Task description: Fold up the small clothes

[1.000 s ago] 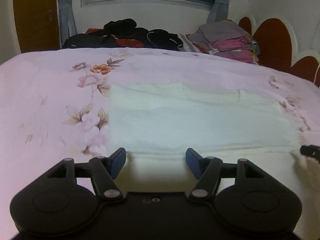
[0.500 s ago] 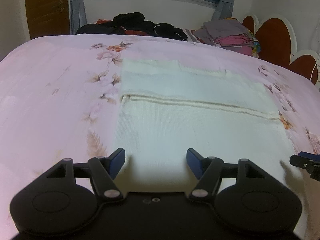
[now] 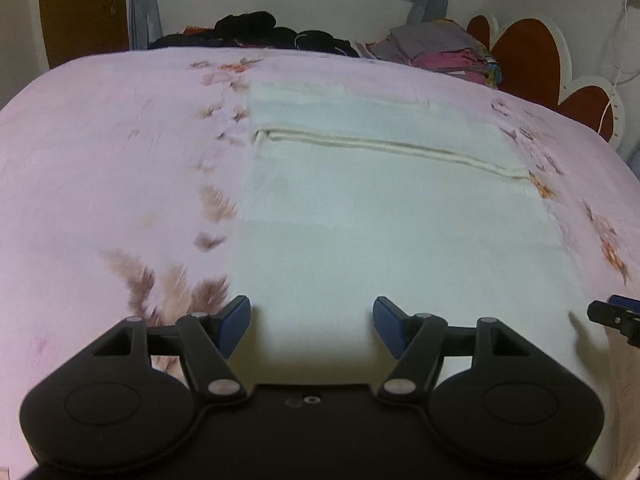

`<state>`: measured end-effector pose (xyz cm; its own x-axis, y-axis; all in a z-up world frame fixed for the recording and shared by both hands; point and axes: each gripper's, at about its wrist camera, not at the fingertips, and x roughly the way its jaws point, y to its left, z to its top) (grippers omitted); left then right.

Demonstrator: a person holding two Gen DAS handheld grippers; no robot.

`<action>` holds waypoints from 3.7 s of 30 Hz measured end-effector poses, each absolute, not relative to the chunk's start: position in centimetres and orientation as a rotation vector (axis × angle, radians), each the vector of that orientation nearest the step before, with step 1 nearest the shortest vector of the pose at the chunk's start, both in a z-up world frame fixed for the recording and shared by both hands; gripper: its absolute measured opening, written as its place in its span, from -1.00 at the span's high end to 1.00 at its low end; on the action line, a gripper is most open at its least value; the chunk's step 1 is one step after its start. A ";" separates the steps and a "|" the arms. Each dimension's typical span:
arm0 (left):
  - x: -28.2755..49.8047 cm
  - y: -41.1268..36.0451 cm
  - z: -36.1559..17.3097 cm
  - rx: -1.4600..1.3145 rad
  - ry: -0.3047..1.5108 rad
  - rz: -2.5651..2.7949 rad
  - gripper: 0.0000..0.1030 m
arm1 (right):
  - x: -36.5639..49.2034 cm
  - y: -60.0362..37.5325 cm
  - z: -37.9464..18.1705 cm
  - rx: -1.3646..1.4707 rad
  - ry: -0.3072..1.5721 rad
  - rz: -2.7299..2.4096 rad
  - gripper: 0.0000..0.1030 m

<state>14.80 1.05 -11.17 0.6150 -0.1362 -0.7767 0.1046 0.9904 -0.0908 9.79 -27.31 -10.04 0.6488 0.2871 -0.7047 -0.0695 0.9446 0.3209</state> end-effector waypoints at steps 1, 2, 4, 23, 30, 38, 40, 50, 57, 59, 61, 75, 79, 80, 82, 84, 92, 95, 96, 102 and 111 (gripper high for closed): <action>14.2 1.4 -11.3 -0.043 0.902 -0.141 -0.30 | 9.0 -27.3 -9.9 0.278 0.839 0.202 -0.25; 13.6 1.8 -11.4 -0.046 0.906 -0.142 -0.30 | 8.2 -27.1 -9.8 0.269 0.836 0.198 -0.25; 12.5 2.5 -11.6 -0.048 0.914 -0.146 -0.29 | 7.1 -27.0 -9.9 0.256 0.846 0.185 -0.25; 4.6 7.0 -13.1 -0.127 0.995 -0.149 -0.05 | -1.4 -28.1 -12.2 0.277 0.982 0.067 -0.25; 3.8 6.7 -13.2 -0.185 1.046 -0.226 0.61 | -2.6 -27.5 -11.9 0.369 0.999 0.114 0.05; 4.9 7.1 -12.8 -0.269 1.022 -0.308 0.91 | -2.1 -27.0 -11.0 0.440 1.002 0.175 0.85; 5.5 7.3 -11.7 -0.275 0.978 -0.323 0.91 | -1.8 -27.2 -10.2 0.466 0.974 0.184 0.86; 12.8 6.6 -6.2 -0.320 0.768 -0.310 0.92 | 4.6 -29.0 -4.9 0.523 0.756 0.187 0.86; 21.0 4.3 -5.4 -0.302 0.703 -0.270 0.92 | 14.2 -30.2 -4.7 0.552 0.668 0.174 0.86; 23.3 3.7 -5.8 -0.310 0.702 -0.255 0.92 | 17.0 -30.5 -5.2 0.577 0.657 0.166 0.87; 25.5 3.0 -6.0 -0.307 0.697 -0.239 0.92 | 19.9 -30.7 -5.7 0.599 0.649 0.160 0.87; 38.8 1.7 -9.1 -0.325 0.754 -0.127 0.92 | 35.1 -32.3 -10.0 0.697 0.720 0.148 0.87; 41.1 1.1 -10.3 -0.303 0.772 -0.094 0.92 | 37.9 -32.0 -11.6 0.707 0.753 0.140 0.87; 41.7 1.0 -10.5 -0.299 0.777 -0.089 0.92 | 38.5 -32.0 -11.8 0.707 0.758 0.138 0.87; 42.7 0.8 -11.0 -0.289 0.799 -0.077 0.89 | 39.6 -32.0 -12.3 0.706 0.768 0.133 0.86; 43.6 0.8 -11.5 -0.286 0.820 -0.064 0.77 | 40.4 -31.9 -12.8 0.697 0.782 0.124 0.86; 44.1 3.1 -10.6 -0.327 0.780 0.000 -0.39 | 41.1 -32.2 -12.2 0.616 0.721 0.108 -0.70; 43.9 2.9 -10.6 -0.273 0.780 -0.046 -0.33 | 41.2 -32.2 -11.8 0.572 0.714 0.140 -0.69; 44.0 2.6 -10.8 -0.246 0.788 -0.069 -0.27 | 41.3 -32.0 -12.0 0.554 0.720 0.157 -0.69; 45.2 0.8 -13.0 -0.156 0.840 -0.110 -0.02 | 42.1 -30.6 -13.6 0.470 0.779 0.200 -0.23; 45.0 -0.5 -13.5 -0.083 0.814 -0.153 0.93 | 43.1 -29.1 -14.8 0.370 0.826 0.283 0.55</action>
<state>45.04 -0.47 -13.50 0.6762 -0.1684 -0.7173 0.1043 0.9856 -0.1330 43.11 -29.14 -14.77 0.6463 0.3841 -0.6593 -0.1003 0.8993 0.4256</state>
